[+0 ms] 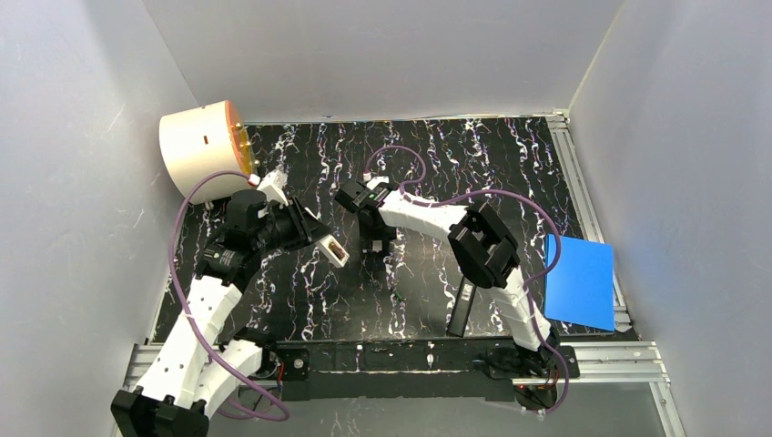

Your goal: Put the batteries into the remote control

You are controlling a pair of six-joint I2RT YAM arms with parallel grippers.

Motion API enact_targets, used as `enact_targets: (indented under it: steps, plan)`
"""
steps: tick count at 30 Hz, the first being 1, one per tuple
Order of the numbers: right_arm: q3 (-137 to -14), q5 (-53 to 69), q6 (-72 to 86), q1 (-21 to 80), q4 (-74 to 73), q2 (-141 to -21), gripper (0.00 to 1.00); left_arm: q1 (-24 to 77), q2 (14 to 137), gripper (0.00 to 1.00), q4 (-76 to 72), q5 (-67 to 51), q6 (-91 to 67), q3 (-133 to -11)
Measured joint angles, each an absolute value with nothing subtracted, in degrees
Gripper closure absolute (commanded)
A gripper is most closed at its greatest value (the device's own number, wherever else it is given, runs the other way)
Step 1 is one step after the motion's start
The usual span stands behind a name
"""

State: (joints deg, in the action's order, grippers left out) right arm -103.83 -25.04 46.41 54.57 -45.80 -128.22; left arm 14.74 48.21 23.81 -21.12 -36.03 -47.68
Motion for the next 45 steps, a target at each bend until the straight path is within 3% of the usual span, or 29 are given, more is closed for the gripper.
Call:
enact_targets:
  steps: [6, 13, 20, 27, 31, 33, 37, 39, 42, 45]
  plan:
    - [-103.42, -22.06, 50.19, 54.5, -45.69, -128.25, 0.68, 14.74, 48.1, 1.0, 23.83, -21.15, -36.01, -47.03]
    - [-101.67, -22.02, 53.6, 54.0, -44.49, -127.11, 0.73, 14.74, 48.1, 1.0, 23.68, -21.5, -35.99, -46.54]
    - [-91.66, -24.64, 60.88, 52.29, -42.33, -119.96, 0.71, 14.74, 48.31, 1.0, 22.33, -22.57, -36.16, -44.71]
    - [-73.65, -24.67, 75.31, 43.53, -42.3, -104.4, 0.69, 14.74, 49.65, 1.0, 20.47, -23.24, -36.23, -44.66]
    - [-68.88, -23.77, 82.65, 41.1, -43.59, -102.72, 0.66, 14.74, 50.04, 1.0, 19.46, -23.42, -36.23, -44.66]
    - [-67.99, -22.83, 85.27, 41.41, -43.83, -102.74, 0.59, 14.74, 50.06, 1.0, 19.31, -23.42, -36.23, -44.66]
    - [-68.25, -21.37, 90.02, 41.91, -44.01, -102.74, 0.25, 14.74, 50.06, 1.0, 19.31, -23.44, -36.21, -44.66]
    - [-69.1, -20.93, 91.53, 42.0, -44.53, -102.94, 0.2, 14.74, 50.02, 1.0, 19.35, -23.44, -36.18, -44.66]
    - [-70.83, -21.28, 90.98, 42.02, -45.3, -103.07, 0.26, 14.74, 49.8, 1.0, 19.53, -23.42, -36.05, -44.66]
    - [-72.14, -23.57, 83.46, 41.91, -44.18, -102.59, 0.41, 14.74, 49.43, 1.0, 19.79, -23.38, -35.94, -44.66]
